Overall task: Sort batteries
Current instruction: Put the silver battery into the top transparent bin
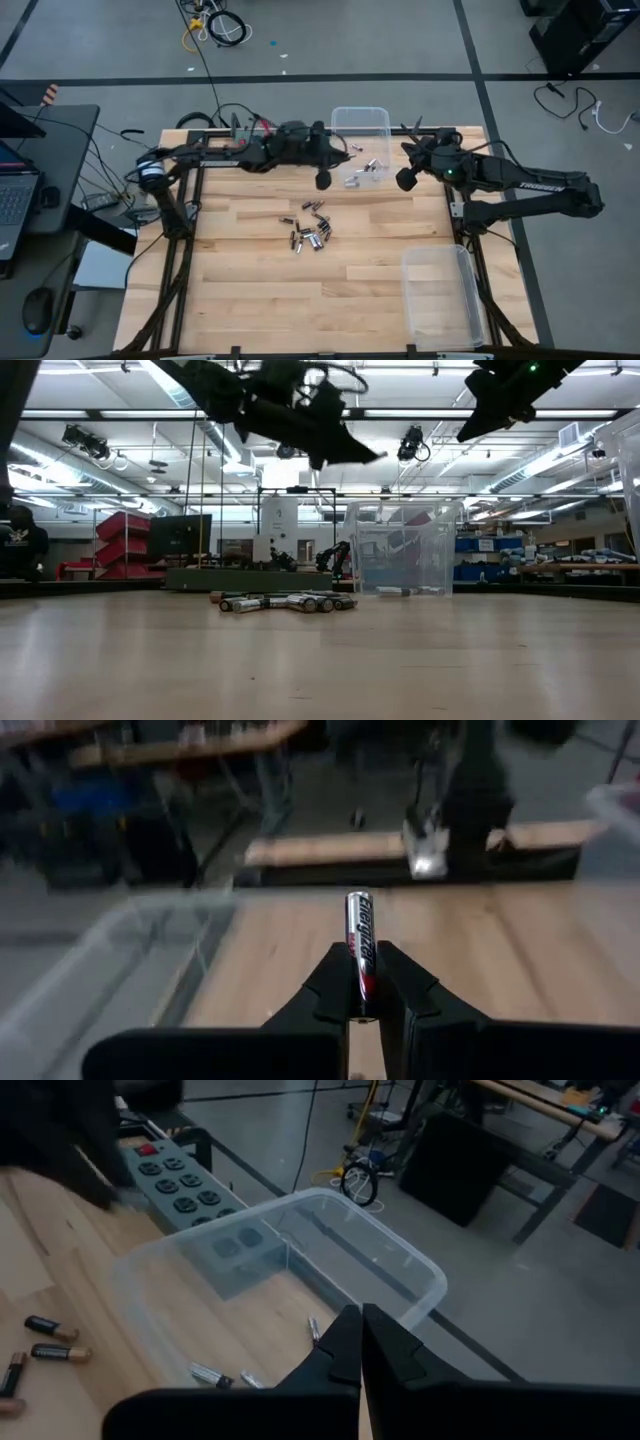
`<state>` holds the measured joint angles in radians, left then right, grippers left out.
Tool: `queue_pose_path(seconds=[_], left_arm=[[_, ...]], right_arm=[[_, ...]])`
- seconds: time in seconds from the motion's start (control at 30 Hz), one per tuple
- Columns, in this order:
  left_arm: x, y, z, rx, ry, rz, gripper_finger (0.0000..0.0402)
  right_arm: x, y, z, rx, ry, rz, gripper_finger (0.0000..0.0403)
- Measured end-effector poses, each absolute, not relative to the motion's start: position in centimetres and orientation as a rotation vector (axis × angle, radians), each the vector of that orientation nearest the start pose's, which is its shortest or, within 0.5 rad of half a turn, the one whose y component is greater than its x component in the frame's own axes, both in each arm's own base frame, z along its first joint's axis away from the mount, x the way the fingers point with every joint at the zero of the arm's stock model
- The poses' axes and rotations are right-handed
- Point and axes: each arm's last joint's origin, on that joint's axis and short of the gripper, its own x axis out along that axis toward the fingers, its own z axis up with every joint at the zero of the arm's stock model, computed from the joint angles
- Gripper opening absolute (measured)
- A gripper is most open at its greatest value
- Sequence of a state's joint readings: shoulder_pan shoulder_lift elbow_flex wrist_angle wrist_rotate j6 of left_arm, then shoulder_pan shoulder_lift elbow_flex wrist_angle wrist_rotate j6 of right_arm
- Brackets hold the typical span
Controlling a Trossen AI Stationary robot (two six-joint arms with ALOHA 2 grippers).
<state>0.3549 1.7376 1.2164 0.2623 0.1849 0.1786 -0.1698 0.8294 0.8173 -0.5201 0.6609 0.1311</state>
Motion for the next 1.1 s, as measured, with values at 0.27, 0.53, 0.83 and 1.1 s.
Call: queue_pose_path(seconds=[0.27, 0.53, 0.83, 1.1], left_arm=[[39.2, 15.6, 24.9, 0.006, 0.493, 0.204, 0.0019], [38.9, 15.9, 24.5, 0.012, 0.567, 0.258, 0.0019], [39.0, 15.9, 24.6, 0.020, 0.549, 0.265, 0.0050], [39.0, 15.9, 24.6, 0.021, 0.548, 0.266, 0.0081]], right_arm=[[15.4, -4.4, 30.4, 0.020, 0.531, -0.857, 0.0001], [15.5, -4.4, 30.2, 0.036, 0.536, -0.862, 0.0001], [15.6, -4.5, 30.2, 0.036, 0.537, -0.863, 0.0001], [15.6, -4.5, 30.2, 0.042, 0.536, -0.864, 0.0001]])
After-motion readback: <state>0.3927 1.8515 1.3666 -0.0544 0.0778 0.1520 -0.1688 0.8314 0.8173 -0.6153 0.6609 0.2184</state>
